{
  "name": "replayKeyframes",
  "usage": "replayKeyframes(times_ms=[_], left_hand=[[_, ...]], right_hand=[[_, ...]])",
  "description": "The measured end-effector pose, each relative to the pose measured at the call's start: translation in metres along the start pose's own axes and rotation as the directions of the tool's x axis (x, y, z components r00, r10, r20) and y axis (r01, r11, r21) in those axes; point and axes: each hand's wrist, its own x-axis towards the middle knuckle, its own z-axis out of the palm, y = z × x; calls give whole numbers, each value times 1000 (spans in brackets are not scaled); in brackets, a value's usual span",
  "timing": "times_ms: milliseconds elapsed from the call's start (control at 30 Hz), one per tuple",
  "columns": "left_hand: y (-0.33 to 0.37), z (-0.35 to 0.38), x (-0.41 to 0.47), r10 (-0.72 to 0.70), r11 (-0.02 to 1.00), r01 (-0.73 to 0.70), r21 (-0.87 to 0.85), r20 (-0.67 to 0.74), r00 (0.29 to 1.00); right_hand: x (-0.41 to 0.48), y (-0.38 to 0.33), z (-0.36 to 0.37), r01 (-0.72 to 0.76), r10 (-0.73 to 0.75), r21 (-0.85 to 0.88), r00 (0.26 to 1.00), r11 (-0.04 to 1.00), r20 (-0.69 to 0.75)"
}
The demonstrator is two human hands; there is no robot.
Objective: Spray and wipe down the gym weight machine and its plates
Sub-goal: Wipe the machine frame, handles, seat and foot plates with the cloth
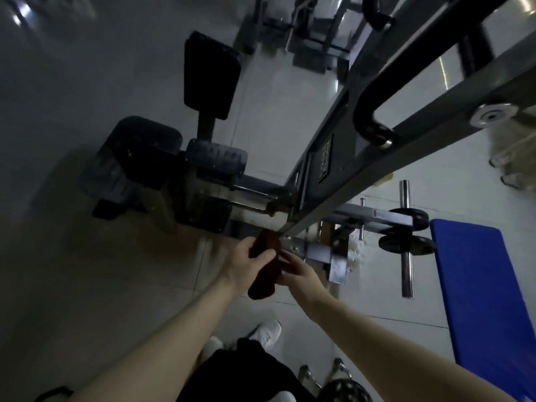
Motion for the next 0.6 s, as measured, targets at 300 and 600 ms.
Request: replayKeyframes(times_ms=[300, 600], left_hand=[[-110, -40, -1, -94, 995, 95, 15, -42, 995], [-159, -27, 4, -183, 980, 192, 54, -139, 973]], right_hand=[[26, 66, 50, -147, 151, -261, 989, 954, -3], [60, 65, 31, -58, 95, -600, 995, 798, 31]])
